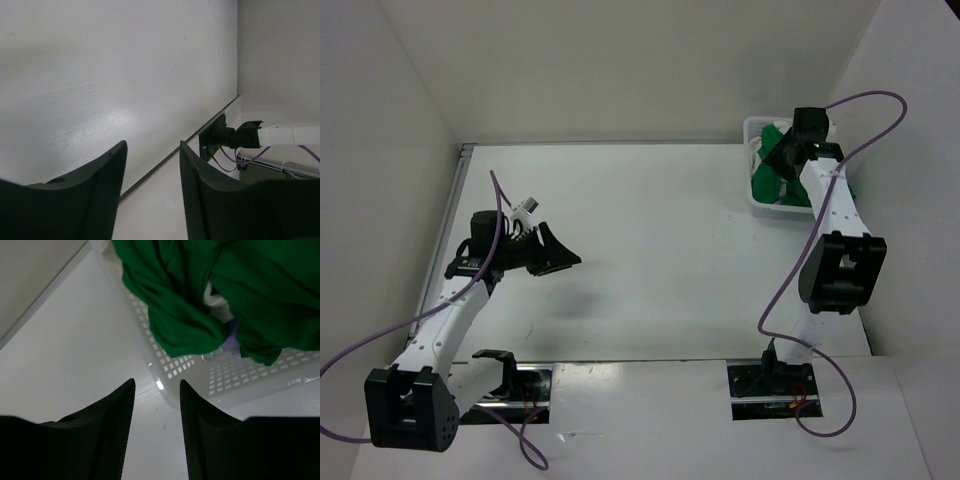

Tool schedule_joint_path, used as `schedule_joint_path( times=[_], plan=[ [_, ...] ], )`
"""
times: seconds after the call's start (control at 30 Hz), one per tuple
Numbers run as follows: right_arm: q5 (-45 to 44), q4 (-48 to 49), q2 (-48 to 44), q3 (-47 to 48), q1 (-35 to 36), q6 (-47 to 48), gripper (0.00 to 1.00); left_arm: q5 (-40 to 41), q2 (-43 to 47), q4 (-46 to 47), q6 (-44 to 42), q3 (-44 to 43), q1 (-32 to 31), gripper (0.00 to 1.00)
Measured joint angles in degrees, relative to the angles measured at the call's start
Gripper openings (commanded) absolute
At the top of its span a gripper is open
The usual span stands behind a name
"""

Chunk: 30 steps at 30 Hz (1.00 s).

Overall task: Fold and stack the t-shirts
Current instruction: Grab crumpled tshirt from bin with the right arm

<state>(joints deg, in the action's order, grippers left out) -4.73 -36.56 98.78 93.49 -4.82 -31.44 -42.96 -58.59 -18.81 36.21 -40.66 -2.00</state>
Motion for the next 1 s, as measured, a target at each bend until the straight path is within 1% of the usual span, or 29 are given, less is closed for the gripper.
schedule_joint_path(
  times=[0.03,0.07,0.17,0.37,0.53,0.6,0.7,0.77,0.87,1.0],
  plan=[
    [-0.9,0.0,2.0,1.2,-0.7,0.2,0.53,0.0,0.4,0.0,0.1,0.2,0.0,0.61],
    [-1.8,0.1,4.2,2.4,-1.3,0.2,0.57,0.0,0.6,0.0,0.2,0.4,0.0,0.64],
    [-3.2,0.0,8.0,4.6,-1.9,0.7,0.58,0.0,1.2,0.3,0.3,0.9,0.0,0.71],
    [-5.3,0.1,16.0,13.5,-1.9,3.1,0.59,0.1,1.3,0.7,0.5,2.1,0.0,0.77],
    [-7.2,0.1,18.6,15.7,-1.9,5.8,0.59,0.4,1.3,0.9,1.6,2.7,0.0,0.77],
    [-7.6,0.0,20.5,18.4,-1.9,6.9,0.57,0.7,1.3,0.9,1.7,2.7,0.0,0.77],
    [-7.3,0.0,22.9,21.8,-2.0,7.6,0.48,1.0,1.2,1.3,1.8,2.7,0.0,0.77],
    [-6.6,0.0,24.0,22.6,-2.0,7.9,0.40,1.2,1.2,1.7,2.0,2.7,0.0,0.77],
    [-5.7,-0.2,24.5,22.7,-2.0,7.8,0.39,1.6,0.9,2.3,2.8,2.7,0.0,0.77],
    [-4.5,-0.3,24.8,23.1,-2.0,7.6,0.41,2.1,0.6,2.5,3.1,2.7,0.0,0.77]
  ],
)
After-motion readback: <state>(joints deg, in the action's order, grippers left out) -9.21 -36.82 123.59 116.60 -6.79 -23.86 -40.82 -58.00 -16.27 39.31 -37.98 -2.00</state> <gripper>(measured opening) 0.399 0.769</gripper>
